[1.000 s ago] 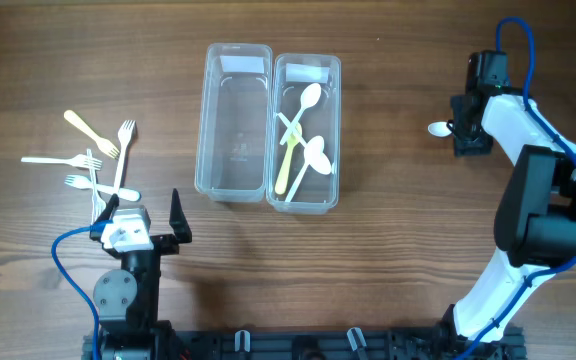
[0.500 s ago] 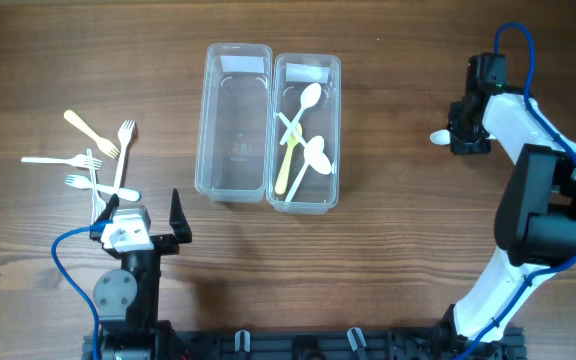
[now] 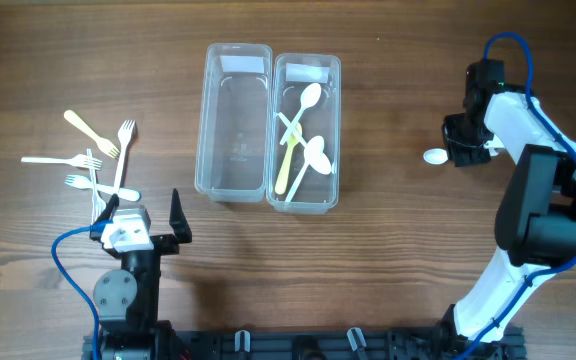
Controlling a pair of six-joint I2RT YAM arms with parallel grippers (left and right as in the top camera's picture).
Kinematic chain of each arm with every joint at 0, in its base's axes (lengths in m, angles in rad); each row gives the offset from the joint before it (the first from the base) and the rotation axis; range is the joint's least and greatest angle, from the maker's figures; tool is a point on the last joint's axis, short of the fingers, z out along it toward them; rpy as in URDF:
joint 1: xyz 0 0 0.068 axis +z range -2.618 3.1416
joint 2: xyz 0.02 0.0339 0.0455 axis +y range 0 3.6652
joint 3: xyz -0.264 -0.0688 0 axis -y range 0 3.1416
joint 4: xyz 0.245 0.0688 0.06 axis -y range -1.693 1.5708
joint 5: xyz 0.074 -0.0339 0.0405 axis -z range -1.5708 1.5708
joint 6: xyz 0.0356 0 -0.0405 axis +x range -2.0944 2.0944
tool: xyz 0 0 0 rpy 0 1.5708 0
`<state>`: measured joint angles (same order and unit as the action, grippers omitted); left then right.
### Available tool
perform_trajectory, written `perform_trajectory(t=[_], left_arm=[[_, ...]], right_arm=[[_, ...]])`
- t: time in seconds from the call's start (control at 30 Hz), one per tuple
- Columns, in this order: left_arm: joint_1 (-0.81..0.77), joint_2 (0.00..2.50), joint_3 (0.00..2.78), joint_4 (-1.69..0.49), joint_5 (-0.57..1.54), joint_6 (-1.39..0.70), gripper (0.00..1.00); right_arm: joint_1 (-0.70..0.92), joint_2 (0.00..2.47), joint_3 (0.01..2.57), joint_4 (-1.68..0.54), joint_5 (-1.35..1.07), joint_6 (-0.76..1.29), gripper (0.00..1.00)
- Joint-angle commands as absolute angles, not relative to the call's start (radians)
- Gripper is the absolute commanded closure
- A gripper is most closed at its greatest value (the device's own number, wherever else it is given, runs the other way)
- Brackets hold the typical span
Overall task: Pack container
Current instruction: 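Grasp the last white spoon with the right gripper, then drop the white spoon into the right container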
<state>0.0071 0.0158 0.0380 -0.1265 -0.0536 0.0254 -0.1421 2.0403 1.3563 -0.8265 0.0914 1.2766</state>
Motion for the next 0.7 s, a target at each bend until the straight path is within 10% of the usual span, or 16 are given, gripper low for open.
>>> perform_trajectory(t=[0.0, 0.67], left_arm=[[0.002, 0.012, 0.032, -0.123, -0.042, 0.042, 0.0], [0.002, 0.012, 0.032, -0.123, -0.042, 0.042, 0.0]], right_arm=[[-0.139, 2.068, 1.335, -0.842, 0.021, 1.127, 0.96], [-0.024, 1.758, 1.335, -0.558, -0.218, 0.384, 0.96]])
